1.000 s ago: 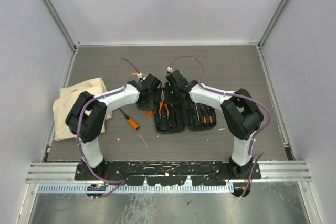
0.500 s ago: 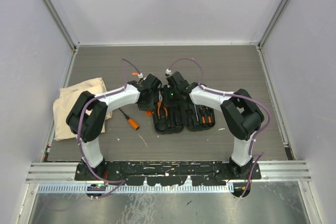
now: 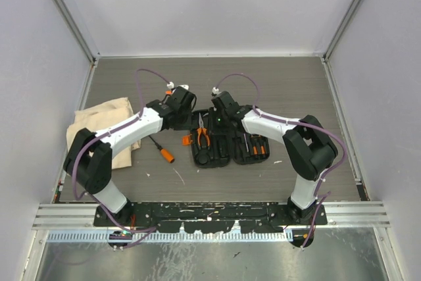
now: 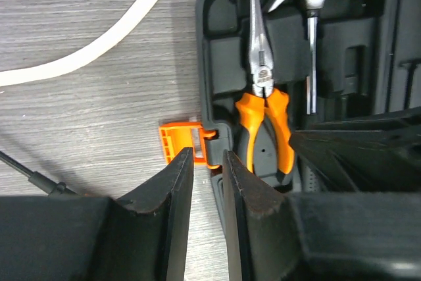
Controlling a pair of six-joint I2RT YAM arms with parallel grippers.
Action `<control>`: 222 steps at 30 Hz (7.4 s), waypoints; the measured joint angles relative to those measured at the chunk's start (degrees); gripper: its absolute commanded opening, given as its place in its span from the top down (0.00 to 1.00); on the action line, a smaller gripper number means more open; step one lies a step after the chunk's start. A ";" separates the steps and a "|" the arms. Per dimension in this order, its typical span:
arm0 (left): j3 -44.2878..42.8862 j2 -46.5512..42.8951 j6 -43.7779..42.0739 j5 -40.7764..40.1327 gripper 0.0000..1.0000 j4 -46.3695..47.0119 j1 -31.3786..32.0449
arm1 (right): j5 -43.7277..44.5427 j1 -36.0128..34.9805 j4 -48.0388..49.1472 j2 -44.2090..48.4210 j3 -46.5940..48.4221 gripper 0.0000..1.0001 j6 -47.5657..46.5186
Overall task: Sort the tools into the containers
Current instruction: Place the pliers in the storage box, then pick up the screwdriver from the center of the board.
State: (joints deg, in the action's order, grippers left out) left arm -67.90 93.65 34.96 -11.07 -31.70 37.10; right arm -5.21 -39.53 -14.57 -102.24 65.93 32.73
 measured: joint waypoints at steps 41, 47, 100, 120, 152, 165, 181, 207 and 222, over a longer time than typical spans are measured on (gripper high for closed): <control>-3.15 8.28 1.53 3.41 0.85 3.56 3.67 | -4.24 0.66 4.61 0.00 -5.90 0.80 2.05; -5.70 9.31 1.46 2.27 0.85 3.30 2.84 | -4.46 0.66 5.31 0.00 -6.23 0.80 2.40; -3.19 10.60 -1.66 3.85 0.96 5.42 2.19 | -4.11 0.76 6.80 1.09 -7.76 0.79 4.81; -5.88 -14.05 -4.46 -3.76 0.63 -4.15 -0.39 | 3.13 1.09 3.89 22.53 -10.54 0.53 2.14; 16.92 -6.51 7.65 -5.57 0.57 -2.86 -14.10 | 9.03 1.40 5.97 33.42 -26.71 0.53 6.43; 16.83 -2.36 7.39 -4.39 0.62 1.36 -16.81 | 8.11 1.40 6.01 33.35 -26.73 0.54 6.64; 15.87 -0.66 5.16 -3.89 0.84 4.85 -19.74 | 7.67 1.40 6.38 33.31 -26.88 0.55 6.91; 17.49 -16.57 5.35 1.99 1.00 3.54 -15.17 | 5.29 1.42 8.24 36.02 -27.89 0.44 6.38; 8.15 -14.82 8.81 2.51 1.00 1.84 -1.40 | -3.13 1.42 17.14 40.39 -32.54 0.37 6.40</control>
State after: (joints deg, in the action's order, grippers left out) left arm -59.75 78.83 43.77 -8.56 -29.87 35.70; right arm -8.34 -38.11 2.57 -61.84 33.39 39.13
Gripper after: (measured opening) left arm 0.018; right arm 0.609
